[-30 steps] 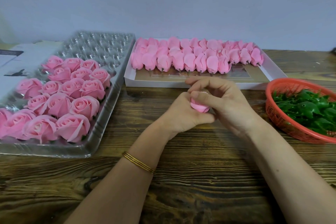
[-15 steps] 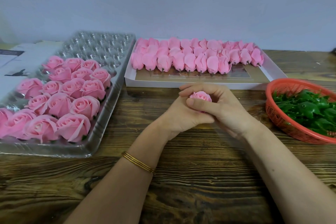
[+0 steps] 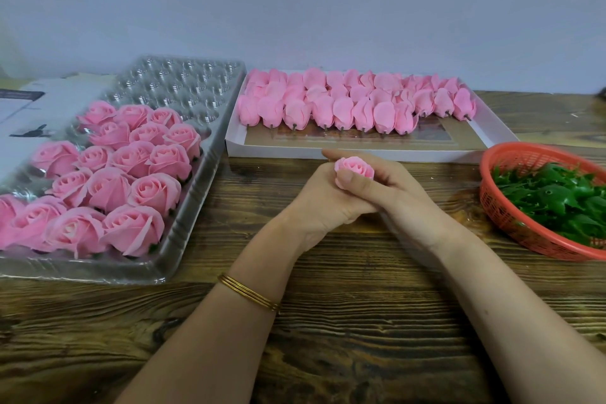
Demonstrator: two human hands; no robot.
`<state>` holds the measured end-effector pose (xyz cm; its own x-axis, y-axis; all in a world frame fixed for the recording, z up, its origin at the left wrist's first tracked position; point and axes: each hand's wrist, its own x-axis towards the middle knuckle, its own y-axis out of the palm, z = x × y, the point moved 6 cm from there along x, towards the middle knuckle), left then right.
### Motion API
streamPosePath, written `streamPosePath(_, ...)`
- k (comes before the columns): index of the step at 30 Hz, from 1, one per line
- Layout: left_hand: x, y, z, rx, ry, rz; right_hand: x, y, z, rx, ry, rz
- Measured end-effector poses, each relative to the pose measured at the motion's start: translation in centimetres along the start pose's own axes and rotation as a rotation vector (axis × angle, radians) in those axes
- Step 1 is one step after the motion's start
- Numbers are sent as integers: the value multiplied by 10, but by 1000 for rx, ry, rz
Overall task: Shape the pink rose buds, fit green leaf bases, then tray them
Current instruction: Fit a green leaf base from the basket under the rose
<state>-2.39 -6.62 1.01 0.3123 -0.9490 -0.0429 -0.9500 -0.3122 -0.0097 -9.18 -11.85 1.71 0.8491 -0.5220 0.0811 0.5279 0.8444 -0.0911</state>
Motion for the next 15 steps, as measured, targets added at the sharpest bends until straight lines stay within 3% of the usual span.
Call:
streamPosePath(5, 2, -4, 0, -36, 29, -44, 4, -19, 1, 175, -6, -240)
streamPosePath(8, 2, -7, 0, 29, 70, -101, 5, -24, 10, 132, -98, -377)
streamPosePath(15, 5, -10, 0, 212, 110, -204, 4, 1, 11, -134, -206, -355)
